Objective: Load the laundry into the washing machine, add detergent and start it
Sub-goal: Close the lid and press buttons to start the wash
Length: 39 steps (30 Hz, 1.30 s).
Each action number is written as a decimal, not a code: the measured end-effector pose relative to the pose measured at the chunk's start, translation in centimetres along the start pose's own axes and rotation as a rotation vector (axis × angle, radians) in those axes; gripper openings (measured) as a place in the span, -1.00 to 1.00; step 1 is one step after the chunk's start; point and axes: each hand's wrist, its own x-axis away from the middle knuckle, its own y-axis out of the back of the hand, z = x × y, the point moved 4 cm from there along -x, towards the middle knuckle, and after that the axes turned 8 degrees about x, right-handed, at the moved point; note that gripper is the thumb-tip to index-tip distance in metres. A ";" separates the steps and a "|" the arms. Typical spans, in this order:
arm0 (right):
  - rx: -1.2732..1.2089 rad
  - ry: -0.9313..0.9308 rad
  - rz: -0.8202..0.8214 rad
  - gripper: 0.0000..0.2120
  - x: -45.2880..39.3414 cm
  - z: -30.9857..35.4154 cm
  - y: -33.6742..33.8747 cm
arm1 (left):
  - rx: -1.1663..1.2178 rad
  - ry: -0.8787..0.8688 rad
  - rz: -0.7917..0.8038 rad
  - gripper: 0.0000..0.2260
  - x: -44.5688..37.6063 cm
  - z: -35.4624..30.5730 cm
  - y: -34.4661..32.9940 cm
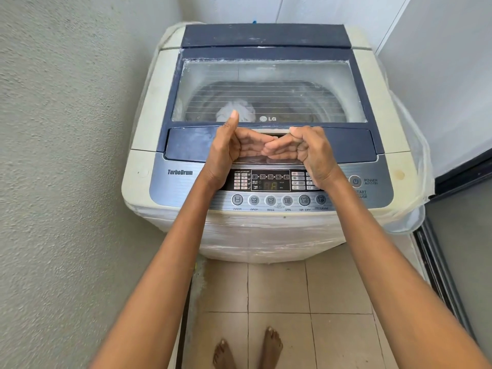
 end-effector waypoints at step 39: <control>0.106 -0.195 0.109 -0.49 -0.7 0.9 0.3 | -0.087 0.097 -0.035 -0.48 -0.9 -0.3 0.4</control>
